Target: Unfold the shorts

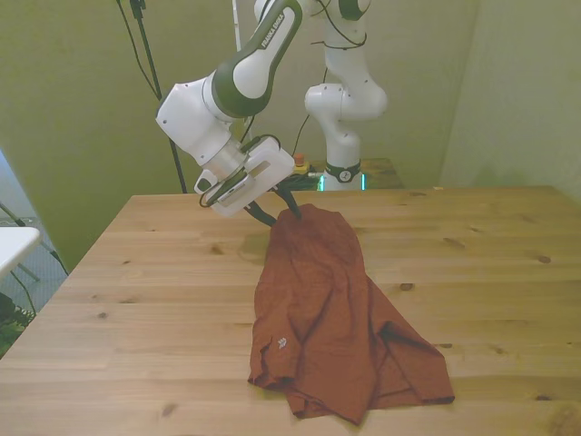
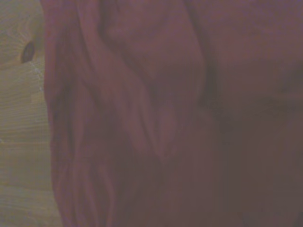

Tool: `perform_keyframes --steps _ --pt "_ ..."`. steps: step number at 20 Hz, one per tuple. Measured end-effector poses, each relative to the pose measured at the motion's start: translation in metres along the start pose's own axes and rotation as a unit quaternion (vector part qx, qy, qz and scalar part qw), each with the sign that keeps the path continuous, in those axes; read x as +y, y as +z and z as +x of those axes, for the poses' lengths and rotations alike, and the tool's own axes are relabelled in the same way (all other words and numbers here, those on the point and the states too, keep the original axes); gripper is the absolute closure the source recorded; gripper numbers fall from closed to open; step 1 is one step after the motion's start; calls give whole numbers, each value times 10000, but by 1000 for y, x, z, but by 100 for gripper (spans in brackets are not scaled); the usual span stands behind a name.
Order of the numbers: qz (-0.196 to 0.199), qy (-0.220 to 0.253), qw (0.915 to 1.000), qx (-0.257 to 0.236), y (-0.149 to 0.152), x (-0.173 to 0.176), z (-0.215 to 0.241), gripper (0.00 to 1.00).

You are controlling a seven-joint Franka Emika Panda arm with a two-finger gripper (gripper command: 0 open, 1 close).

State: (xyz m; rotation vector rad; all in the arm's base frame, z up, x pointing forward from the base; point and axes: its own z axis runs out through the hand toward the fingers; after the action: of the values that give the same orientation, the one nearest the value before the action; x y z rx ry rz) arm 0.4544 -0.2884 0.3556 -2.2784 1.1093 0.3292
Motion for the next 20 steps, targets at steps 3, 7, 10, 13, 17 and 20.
perform_keyframes --steps 3,7,10,13,17,20 --pt "0 0 10000 0 0 0 0 100" --pt "2 0 10000 2 0 0 0 100" --pt "13 6 10000 14 -2 1 0 100" --pt "37 9 10000 42 -5 1 -1 100" --pt "83 -147 9997 198 -22 -14 -10 100" --pt "-200 -432 9971 594 -39 -59 -35 100"
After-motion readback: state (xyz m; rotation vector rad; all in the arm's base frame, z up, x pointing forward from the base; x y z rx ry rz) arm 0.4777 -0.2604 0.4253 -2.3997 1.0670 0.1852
